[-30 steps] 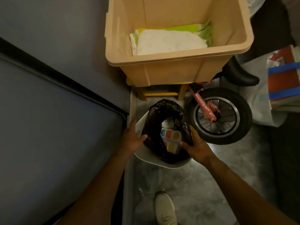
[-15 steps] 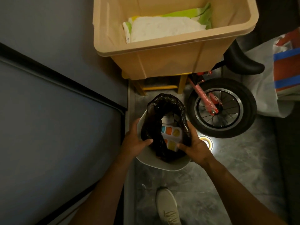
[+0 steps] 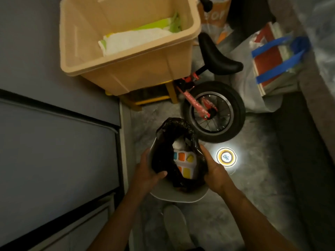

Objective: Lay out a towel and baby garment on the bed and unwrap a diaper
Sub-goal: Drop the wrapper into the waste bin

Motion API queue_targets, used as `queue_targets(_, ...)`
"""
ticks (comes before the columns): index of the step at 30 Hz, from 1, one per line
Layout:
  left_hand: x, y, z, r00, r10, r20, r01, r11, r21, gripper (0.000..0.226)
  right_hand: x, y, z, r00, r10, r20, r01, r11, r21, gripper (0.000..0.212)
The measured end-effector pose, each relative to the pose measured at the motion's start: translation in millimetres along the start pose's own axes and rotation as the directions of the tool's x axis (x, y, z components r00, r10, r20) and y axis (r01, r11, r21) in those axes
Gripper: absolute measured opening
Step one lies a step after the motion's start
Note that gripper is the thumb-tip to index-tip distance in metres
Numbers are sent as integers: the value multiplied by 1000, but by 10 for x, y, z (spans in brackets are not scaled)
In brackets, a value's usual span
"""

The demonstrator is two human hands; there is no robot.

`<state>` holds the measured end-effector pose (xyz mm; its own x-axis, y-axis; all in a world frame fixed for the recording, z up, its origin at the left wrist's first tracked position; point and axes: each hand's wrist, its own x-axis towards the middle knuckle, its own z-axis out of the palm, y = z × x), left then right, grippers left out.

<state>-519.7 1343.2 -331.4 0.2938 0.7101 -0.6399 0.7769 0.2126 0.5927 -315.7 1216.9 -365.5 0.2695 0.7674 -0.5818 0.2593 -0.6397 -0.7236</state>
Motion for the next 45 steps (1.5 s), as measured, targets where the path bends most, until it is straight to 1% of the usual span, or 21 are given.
queue_targets(5, -169, 426, 634, 999, -15, 38, 15, 1000, -10, 99, -348, 340, -712, 993, 94, -64, -101, 989, -107, 97)
queue_targets(7, -221, 577, 876, 999, 2, 32, -3, 1000, 9, 96, -473, 473, -991, 990, 107, -87, -117, 985, -123, 95)
queue_targets(9, -287, 676, 1059, 999, 26, 38, -28, 998, 62, 95, -539, 599, -1222, 984, 116, -133, -129, 987, -93, 89)
queue_targets(11, -363, 695, 1196, 997, 71, 44, -74, 994, 85, 85, -586, 715, -1357, 978, 142, -153, -156, 985, -79, 84)
queue_targets(13, -452, 689, 1280, 991, 136, 14, -137, 988, 77, 68, -658, 821, -1349, 973, 184, -140, -198, 976, -93, 81)
queue_targets(15, -500, 679, 1338, 981, 192, -15, -189, 975, 114, 62, -710, 905, -1248, 970, 203, -133, -212, 976, -58, 77)
queue_targets(19, -534, 633, 1438, 972, 234, -5, -231, 964, 129, 63, -747, 1056, -1158, 969, 162, -185, -178, 981, -72, 72)
queue_targets(22, -529, 704, 1552, 966, 256, 15, -257, 960, 110, 64, -798, 1187, -1306, 959, 191, -208, -216, 970, -107, 67)
queue_targets(25, -543, 783, 1725, 959, 279, 52, -283, 955, 93, 68, -865, 1317, -1492, 952, 200, -231, -228, 969, -99, 62)
queue_targets(29, -545, 891, 1994, 955, 286, 86, -290, 956, 41, 58, -977, 1468, -1724, 944, 202, -261, -241, 962, -126, 68)
queue_targets(31, -489, 991, 2132, 946, 311, 87, -315, 949, 31, 56, -1016, 1539, -1844, 931, 223, -289, -270, 953, -136, 73)
queue_targets(34, -376, 1173, 2327, 931, 348, 112, -345, 938, -40, 53, -1006, 1638, -2028, 908, 241, -343, -301, 944, -134, 78)
queue_targets(36, -308, 1293, 2424, 914, 381, 138, -372, 924, -87, 54, -970, 1705, -2138, 899, 243, -365, -298, 949, -104, 81)
queue_targets(39, -192, 1429, 2520, 893, 415, 177, -393, 908, -146, 51, -922, 1756, -2218, 870, 269, -413, -315, 948, -46, 84)
queue_targets(42, -109, 1550, 2564, 863, 445, 238, -436, 895, -94, 61, -917, 1735, -2221, 843, 301, -445, -311, 949, 53, 85)
queue_targets(43, -85, 1593, 2576, 862, 432, 266, -430, 900, -69, 66, -919, 1722, -2225, 837, 313, -449, -315, 946, 72, 85)
queue_targets(45, -70, 1676, 2584, 893, 342, 292, -358, 934, 2, 71, -957, 1669, -2224, 829, 340, -445, -333, 938, 97, 85)
